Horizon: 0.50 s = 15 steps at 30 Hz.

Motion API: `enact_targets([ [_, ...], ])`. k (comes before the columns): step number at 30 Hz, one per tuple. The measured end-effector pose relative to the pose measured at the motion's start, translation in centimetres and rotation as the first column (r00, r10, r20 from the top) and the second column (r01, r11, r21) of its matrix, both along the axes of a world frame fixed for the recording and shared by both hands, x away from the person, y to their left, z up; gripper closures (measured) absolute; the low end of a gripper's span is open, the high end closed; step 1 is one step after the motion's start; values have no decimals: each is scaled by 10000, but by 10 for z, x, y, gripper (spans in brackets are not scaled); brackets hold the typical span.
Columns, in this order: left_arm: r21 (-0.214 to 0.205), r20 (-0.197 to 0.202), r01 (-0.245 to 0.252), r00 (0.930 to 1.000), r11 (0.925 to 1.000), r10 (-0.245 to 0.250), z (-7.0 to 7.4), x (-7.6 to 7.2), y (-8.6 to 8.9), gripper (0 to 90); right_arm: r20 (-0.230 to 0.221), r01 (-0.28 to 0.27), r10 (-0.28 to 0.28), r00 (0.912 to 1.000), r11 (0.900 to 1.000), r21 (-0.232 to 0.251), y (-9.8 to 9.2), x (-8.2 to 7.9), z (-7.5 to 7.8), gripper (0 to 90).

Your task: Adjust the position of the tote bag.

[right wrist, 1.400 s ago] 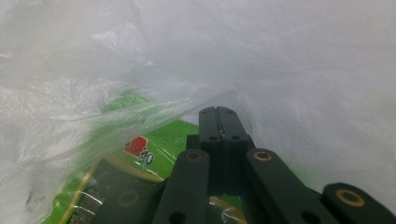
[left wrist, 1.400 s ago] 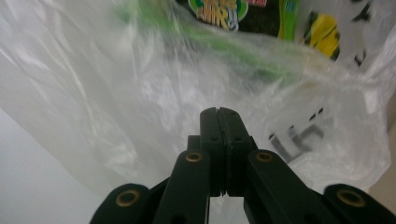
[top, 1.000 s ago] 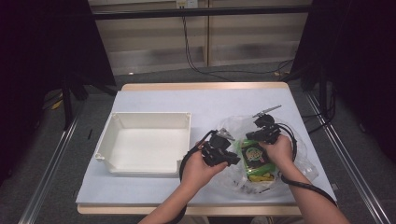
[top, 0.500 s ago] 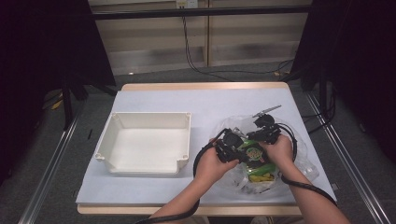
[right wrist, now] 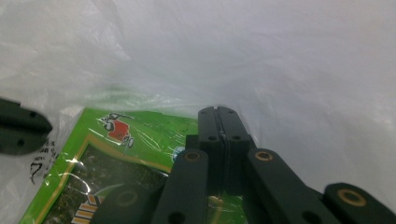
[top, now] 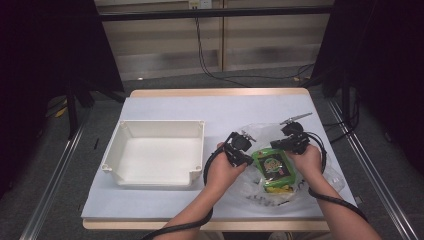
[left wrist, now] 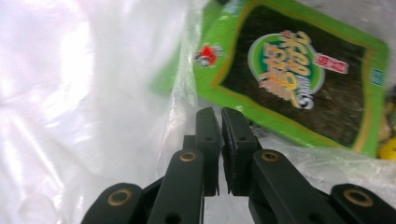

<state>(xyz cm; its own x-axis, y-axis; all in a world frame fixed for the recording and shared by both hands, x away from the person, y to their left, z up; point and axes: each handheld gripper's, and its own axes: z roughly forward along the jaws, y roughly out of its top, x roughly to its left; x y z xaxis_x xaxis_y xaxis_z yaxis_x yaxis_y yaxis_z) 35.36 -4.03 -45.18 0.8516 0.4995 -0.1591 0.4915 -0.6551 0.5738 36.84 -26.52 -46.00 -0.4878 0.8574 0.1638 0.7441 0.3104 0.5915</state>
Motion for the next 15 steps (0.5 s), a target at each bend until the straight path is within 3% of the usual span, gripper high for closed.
enact_targets([
  [5,130,-34,-300,9995,9995,300,-1,4,2,861,8,74,-74,10000,10000,58,-5,-3,1,890],
  [7,342,125,-348,9993,9988,344,-3,6,1,864,12,75,-75,10000,10000,36,-7,-3,1,888],
  [15,439,-10,-527,9986,9976,528,-9,9,7,872,-37,368,-368,9993,9993,-18,-20,-4,3,890],
])
